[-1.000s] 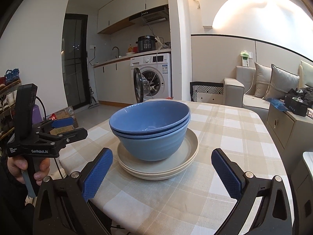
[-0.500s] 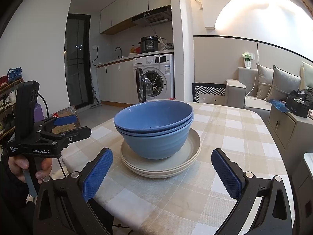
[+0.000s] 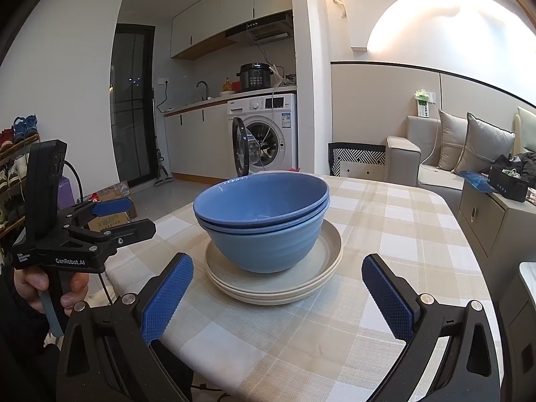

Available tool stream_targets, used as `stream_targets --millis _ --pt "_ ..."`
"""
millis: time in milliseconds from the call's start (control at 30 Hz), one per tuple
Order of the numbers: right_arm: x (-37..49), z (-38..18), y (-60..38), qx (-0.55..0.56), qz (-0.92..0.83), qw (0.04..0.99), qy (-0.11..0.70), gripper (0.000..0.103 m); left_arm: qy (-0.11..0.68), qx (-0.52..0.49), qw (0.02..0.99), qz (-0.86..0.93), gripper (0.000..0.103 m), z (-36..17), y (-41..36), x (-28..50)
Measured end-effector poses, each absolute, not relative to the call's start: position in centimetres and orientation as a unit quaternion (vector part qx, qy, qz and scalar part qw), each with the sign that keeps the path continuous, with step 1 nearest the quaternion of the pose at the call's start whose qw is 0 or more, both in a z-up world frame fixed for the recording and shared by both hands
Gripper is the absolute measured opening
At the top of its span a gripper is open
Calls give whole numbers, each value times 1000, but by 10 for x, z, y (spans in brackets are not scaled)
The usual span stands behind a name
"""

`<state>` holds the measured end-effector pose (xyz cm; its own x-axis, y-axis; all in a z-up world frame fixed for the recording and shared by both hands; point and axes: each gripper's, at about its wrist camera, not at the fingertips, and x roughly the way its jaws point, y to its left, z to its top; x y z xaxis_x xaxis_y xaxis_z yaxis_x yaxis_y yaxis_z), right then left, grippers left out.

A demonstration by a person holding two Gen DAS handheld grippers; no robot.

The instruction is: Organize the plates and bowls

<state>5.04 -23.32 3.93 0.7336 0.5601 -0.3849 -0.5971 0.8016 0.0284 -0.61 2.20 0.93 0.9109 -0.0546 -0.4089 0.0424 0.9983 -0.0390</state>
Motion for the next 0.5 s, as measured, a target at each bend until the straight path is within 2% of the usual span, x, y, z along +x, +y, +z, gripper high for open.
stream_targets --millis 500 --pt "50 39 -234 -49 312 929 192 102 212 -13 977 -25 103 7 22 -5"
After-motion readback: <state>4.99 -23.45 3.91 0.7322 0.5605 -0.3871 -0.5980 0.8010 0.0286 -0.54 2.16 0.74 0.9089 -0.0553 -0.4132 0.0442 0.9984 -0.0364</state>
